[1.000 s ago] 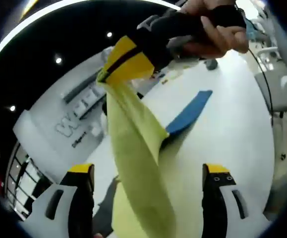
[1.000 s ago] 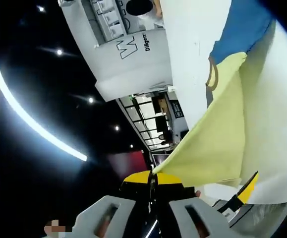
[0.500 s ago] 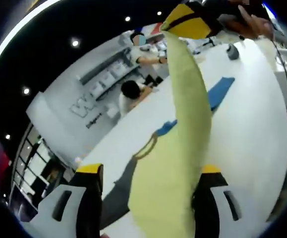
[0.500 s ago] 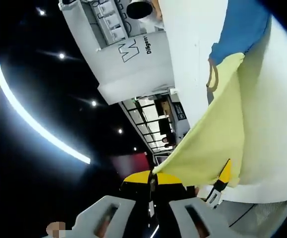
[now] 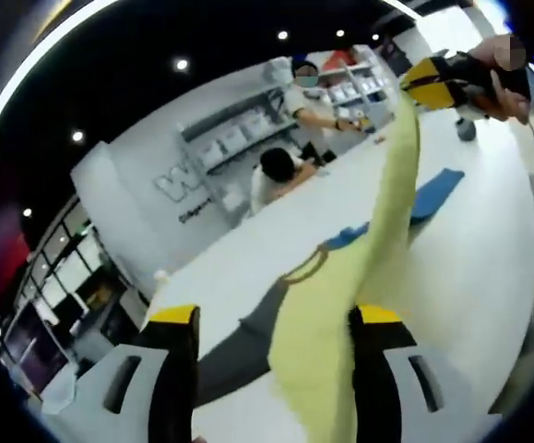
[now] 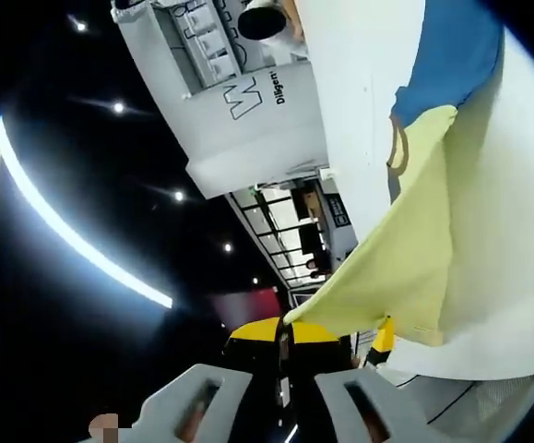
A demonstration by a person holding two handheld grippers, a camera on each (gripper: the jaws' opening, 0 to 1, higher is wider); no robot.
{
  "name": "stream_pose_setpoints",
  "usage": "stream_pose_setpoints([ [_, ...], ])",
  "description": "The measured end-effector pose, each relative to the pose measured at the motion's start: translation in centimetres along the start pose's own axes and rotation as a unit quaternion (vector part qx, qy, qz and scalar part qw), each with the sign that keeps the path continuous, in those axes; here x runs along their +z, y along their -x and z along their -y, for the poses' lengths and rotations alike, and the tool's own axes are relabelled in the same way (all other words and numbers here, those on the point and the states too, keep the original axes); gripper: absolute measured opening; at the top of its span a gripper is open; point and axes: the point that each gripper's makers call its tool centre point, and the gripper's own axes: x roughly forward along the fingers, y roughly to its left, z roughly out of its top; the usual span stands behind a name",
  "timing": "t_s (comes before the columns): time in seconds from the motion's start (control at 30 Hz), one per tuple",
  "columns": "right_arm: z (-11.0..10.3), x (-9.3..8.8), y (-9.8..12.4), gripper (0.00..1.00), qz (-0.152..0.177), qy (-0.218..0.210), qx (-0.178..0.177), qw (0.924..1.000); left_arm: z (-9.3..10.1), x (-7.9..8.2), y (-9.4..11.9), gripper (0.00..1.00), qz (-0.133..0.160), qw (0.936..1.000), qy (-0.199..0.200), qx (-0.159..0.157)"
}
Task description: Fold the garment on the visible template until the final outline fits inside the template.
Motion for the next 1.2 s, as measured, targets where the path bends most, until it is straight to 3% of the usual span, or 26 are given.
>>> stream_pose_setpoints([
  [0.1,-0.2,0.1,0.0,0.00,0.002,-0.001,0.004,1.0000,-1.9,-0.1,1.1,0.60,0.004,0.9999,0.007,0.012],
  [0.27,-0.7,0.0,-0.4,0.00,0.000,0.000,0.010,1.0000,-4.1,-2.7,1.5,0.60,-0.009,0.9993,0.030,0.019],
  [0.37,-0.9,-0.3,-0.8,0.00,-0.002,-0.001,0.012,0.9999,-4.0,-5.1,2.0,0.59,-0.036,0.9977,0.058,0.000],
  [0.4,-0.9,-0.3,-0.9,0.00,-0.004,-0.001,0.012,0.9999,-3.8,-6.9,2.1,0.59,-0.053,0.9962,0.068,-0.016],
  [0.5,-1.1,-0.2,-0.8,0.00,-0.002,0.001,0.014,0.9999,-2.1,-9.2,2.7,0.60,-0.075,0.9887,0.110,-0.068],
  [0.6,-1.6,-0.1,-0.5,0.00,-0.001,-0.001,0.020,0.9998,0.8,-11.7,3.6,0.55,-0.094,0.9647,0.186,-0.161],
  [0.63,-1.7,-0.1,-0.4,0.00,0.000,-0.001,0.020,0.9998,1.2,-12.0,3.8,0.52,-0.099,0.9600,0.199,-0.171],
  [0.7,-2.0,0.2,-0.2,0.00,0.002,0.003,0.021,0.9998,3.3,-12.3,4.6,0.41,-0.098,0.9282,0.271,-0.235],
  [0.73,-2.0,0.2,-0.1,0.00,0.002,0.004,0.021,0.9998,3.7,-12.3,4.7,0.36,-0.101,0.9224,0.281,-0.245],
  [0.77,-2.1,0.3,-0.1,0.00,0.002,0.005,0.021,0.9998,5.1,-12.3,5.3,0.31,-0.109,0.9033,0.302,-0.284],
  [0.83,-2.1,0.3,-0.1,0.00,0.004,0.006,0.021,0.9998,5.9,-13.0,5.3,0.27,-0.118,0.8996,0.292,-0.302],
  [0.9,-2.2,0.4,-0.1,0.00,0.005,0.007,0.022,0.9997,6.8,-13.1,5.7,0.27,-0.124,0.9042,0.255,-0.319],
  [0.93,-2.2,0.4,-0.1,0.00,0.005,0.008,0.022,0.9997,8.4,-14.0,5.8,0.27,-0.135,0.9012,0.217,-0.350],
  [1.07,-2.1,0.3,-0.2,0.00,0.005,0.009,0.021,0.9997,11.3,-15.0,6.1,0.28,-0.163,0.8821,0.176,-0.406],
  [1.2,-2.1,0.3,-0.2,0.00,0.007,0.010,0.022,0.9997,12.3,-15.0,5.5,0.31,-0.169,0.8822,0.173,-0.404],
])
